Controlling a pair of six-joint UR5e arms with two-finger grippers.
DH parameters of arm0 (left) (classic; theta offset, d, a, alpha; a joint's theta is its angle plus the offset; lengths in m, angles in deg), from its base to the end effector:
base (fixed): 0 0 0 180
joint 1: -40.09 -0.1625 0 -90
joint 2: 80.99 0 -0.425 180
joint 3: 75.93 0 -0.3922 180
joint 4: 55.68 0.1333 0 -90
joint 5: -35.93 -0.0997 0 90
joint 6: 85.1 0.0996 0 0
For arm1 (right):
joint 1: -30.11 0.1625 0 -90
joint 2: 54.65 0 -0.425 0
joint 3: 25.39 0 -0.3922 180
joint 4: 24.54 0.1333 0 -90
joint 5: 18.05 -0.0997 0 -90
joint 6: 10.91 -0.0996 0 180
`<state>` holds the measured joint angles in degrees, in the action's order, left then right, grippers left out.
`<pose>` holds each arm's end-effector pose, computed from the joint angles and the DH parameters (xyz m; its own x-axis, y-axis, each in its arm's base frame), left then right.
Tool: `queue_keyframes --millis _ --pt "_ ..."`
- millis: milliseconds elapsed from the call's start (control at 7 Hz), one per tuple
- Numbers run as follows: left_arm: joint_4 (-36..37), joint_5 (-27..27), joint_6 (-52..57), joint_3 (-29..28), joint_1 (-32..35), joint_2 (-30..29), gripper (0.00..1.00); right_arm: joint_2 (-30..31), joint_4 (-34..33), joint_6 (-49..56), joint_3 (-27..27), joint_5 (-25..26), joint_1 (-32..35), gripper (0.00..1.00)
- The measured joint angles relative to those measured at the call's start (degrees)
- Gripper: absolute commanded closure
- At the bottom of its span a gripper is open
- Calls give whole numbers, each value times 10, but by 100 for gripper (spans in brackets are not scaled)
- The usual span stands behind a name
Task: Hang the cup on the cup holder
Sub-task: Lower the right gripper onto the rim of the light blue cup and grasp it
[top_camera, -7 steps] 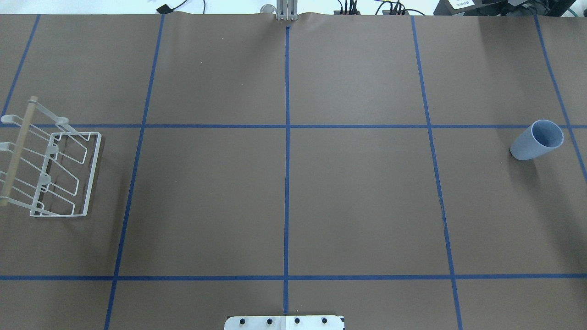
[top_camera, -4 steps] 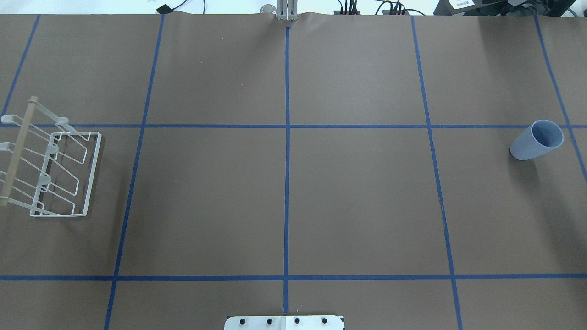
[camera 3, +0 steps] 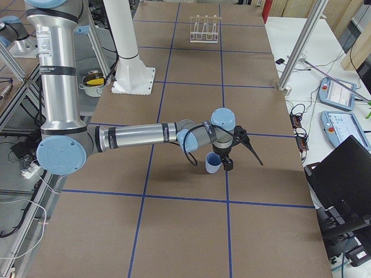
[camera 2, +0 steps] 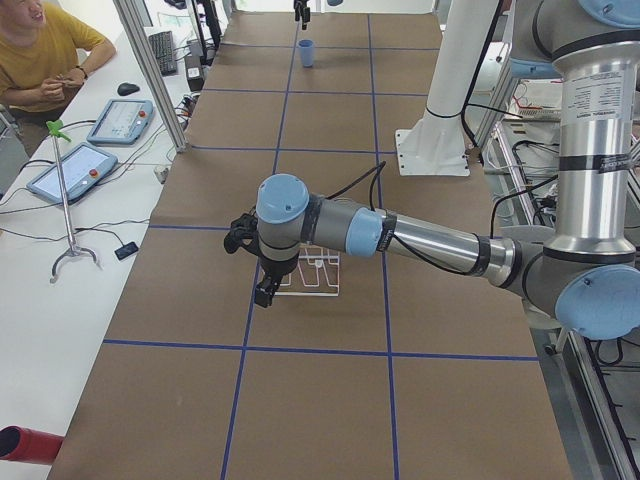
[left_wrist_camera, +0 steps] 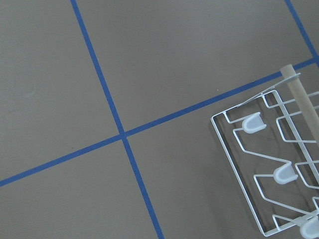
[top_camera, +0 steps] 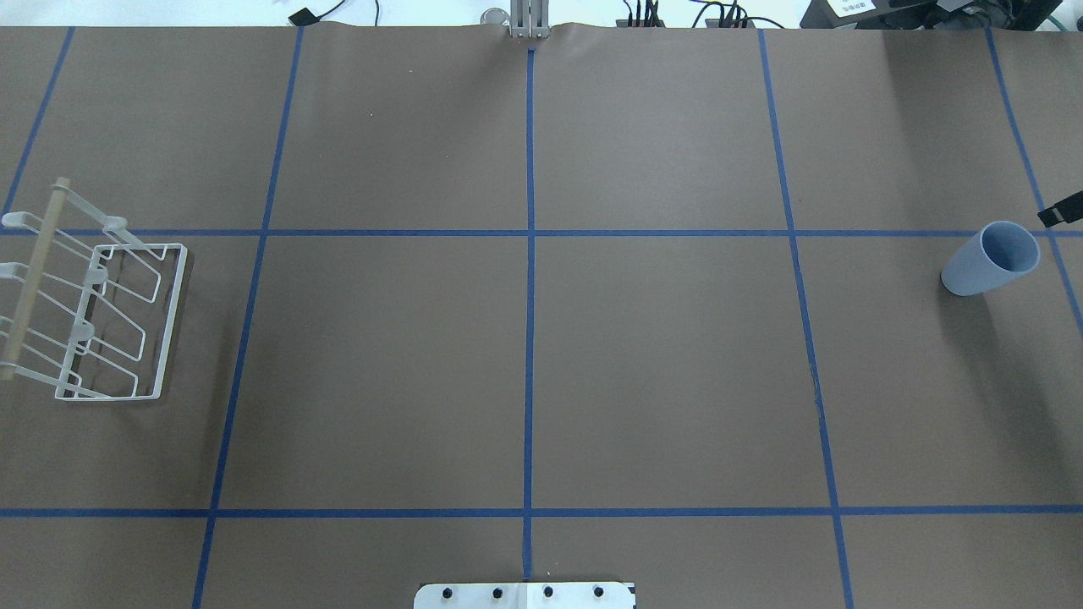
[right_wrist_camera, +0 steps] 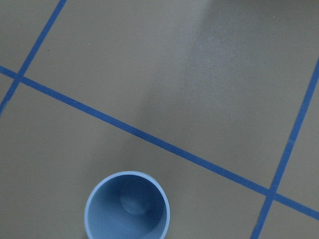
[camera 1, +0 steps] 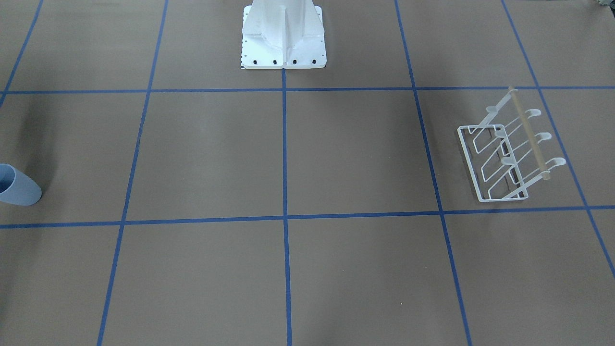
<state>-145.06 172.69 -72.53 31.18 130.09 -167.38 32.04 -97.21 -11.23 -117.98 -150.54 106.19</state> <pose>-0.0607 -0.4670 0.5394 0.6686 0.3707 -0.6446 -0.1491 0.9161 0.3721 -0.0647 -0.5354 0.5746 0.6529 -0.4310 0.6229 0.2174 0.8944 0.3910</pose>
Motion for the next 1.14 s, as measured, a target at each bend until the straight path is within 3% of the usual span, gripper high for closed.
queue_keyframes --millis 429,571,857,1143 --pt "-12 0 -1 -3 0 3 1 -19 2 1 32 11 -27 10" --pt "-12 0 -1 -3 0 3 1 -17 2 1 35 19 -36 28" --pt "-13 0 -1 -3 0 3 1 -15 3 4 48 29 -51 100" --pt "-16 0 -1 -3 0 3 1 -14 3 8 52 30 -58 100"
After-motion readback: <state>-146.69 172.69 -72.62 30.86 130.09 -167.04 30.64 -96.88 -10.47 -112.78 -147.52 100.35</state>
